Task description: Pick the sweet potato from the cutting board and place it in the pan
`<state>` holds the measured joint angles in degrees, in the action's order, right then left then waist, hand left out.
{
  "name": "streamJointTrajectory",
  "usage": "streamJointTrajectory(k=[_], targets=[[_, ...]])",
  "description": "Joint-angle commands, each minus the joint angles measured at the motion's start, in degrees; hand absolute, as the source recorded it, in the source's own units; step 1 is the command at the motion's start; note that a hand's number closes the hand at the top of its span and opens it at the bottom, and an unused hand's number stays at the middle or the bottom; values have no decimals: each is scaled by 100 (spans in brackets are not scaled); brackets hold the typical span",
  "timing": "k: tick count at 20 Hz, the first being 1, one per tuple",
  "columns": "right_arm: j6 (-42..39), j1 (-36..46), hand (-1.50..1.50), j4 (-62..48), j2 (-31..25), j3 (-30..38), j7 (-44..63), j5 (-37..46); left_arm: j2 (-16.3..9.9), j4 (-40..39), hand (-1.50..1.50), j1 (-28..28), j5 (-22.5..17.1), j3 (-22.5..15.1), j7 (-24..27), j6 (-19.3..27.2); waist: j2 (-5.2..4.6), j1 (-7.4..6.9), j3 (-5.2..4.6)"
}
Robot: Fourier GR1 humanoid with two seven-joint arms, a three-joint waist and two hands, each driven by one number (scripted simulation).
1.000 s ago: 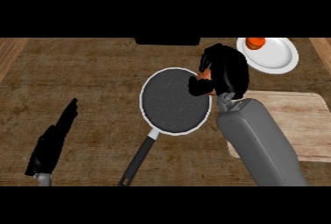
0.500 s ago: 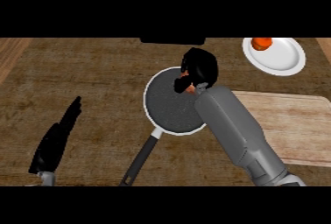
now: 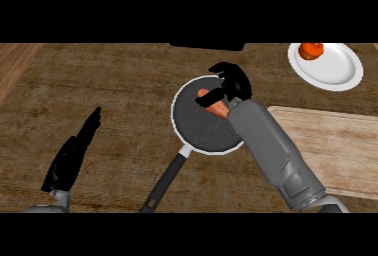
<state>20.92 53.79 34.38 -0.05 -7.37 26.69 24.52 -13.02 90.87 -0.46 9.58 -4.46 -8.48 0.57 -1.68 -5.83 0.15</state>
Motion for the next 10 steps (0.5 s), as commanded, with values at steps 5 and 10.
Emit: streamJointTrajectory(k=[5, 10], targets=[[1723, 260, -150, -87, 4, 359, -1395, -991, 52, -155, 0, 54, 60, 30, 180, 68, 11, 34, -5], [2557, 302, -150, -298, 4, 655, -1816, -1489, -110, -219, 0, -110, -95, 305, 8, -46, 69, 243, -9]])
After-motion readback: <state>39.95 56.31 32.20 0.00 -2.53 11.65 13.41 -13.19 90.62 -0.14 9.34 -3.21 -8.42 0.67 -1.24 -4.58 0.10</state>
